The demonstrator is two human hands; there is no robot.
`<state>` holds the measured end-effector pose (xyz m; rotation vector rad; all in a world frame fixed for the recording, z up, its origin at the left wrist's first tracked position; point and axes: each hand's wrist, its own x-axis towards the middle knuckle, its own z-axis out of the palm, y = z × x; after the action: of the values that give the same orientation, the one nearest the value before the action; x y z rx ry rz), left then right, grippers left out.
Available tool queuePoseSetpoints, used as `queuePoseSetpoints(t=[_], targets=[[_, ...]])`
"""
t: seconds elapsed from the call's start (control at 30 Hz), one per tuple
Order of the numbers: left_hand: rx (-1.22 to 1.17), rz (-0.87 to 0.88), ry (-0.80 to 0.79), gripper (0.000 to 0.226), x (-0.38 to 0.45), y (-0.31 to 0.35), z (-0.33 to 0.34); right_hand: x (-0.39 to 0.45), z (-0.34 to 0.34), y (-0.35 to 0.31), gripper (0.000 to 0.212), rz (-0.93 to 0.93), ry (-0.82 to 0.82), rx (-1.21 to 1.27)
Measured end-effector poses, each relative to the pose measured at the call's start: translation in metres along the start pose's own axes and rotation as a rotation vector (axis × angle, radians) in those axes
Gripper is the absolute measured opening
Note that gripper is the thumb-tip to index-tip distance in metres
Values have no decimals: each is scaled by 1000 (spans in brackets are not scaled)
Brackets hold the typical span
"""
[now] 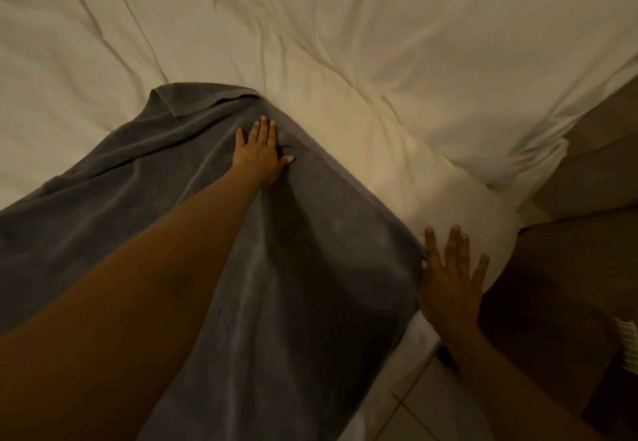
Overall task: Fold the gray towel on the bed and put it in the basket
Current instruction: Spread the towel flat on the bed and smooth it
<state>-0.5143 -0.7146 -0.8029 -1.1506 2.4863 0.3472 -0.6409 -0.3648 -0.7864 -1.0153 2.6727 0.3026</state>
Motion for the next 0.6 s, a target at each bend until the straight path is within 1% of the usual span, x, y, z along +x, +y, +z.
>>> queuePoseSetpoints(t=[0.1,0.13,0.23,0.27,0.33,0.4,0.47,0.6], targets=[[2,24,1,81,1,-5,5,7,2,5,94,-14,-36,-40],[8,27,8,80,0,-6,4,8,0,4,92,-1,-42,-32],[-1,18,28,80,-7,-7,0,7,-11,-3,74,29,-58,-18],[-17,12,34,80,-11,-6,-1,6,-12,-6,74,26,-73,-17],[-47,9,33,80,-23,-3,2,2,-17,-18,74,-21,-30,-6],[-56,4,22,79,-40,-3,9,-3,-22,-32,72,-105,27,-27],[-63,5,0,77,-61,-6,21,-8,-18,-46,69,-154,-36,-40],[-106,-11,-55,74,-112,-18,51,-25,0,-71,59,-213,-71,-52]])
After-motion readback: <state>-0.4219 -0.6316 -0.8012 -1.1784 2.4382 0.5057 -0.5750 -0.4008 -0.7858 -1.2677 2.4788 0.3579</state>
